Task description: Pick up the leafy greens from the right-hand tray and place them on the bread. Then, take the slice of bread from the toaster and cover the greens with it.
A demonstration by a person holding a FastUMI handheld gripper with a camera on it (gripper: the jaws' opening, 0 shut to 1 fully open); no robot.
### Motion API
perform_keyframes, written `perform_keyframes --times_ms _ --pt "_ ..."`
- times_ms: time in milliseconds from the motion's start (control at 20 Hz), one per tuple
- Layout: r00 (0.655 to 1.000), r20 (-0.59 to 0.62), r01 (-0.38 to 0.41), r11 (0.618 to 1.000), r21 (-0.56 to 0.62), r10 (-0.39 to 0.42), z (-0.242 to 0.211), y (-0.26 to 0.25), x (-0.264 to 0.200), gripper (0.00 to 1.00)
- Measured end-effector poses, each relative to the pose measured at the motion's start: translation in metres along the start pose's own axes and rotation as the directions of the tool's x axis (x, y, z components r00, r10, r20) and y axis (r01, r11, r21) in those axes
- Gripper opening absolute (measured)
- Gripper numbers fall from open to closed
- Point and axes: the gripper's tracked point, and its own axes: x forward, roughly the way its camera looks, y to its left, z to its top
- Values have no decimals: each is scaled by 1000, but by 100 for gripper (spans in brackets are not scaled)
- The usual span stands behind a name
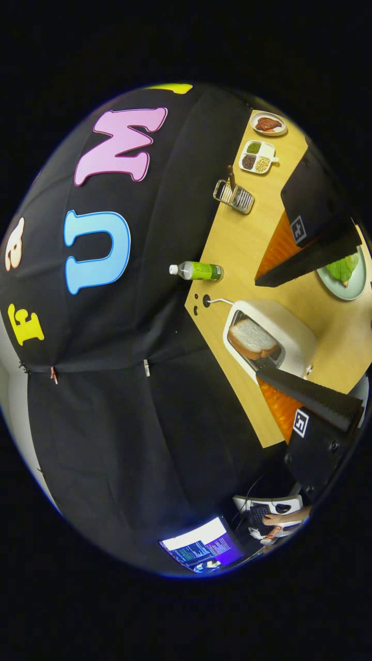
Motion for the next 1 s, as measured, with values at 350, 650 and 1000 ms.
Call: perform_keyframes --times_ms 350,650,1000 --pt "992 -108 89 975 204 -68 -23 15 82 97" --pt "980 -177 136 962 235 -95 -38 13 125 88" --pt "964 -231 199 939 282 -135 -50 5 128 22"
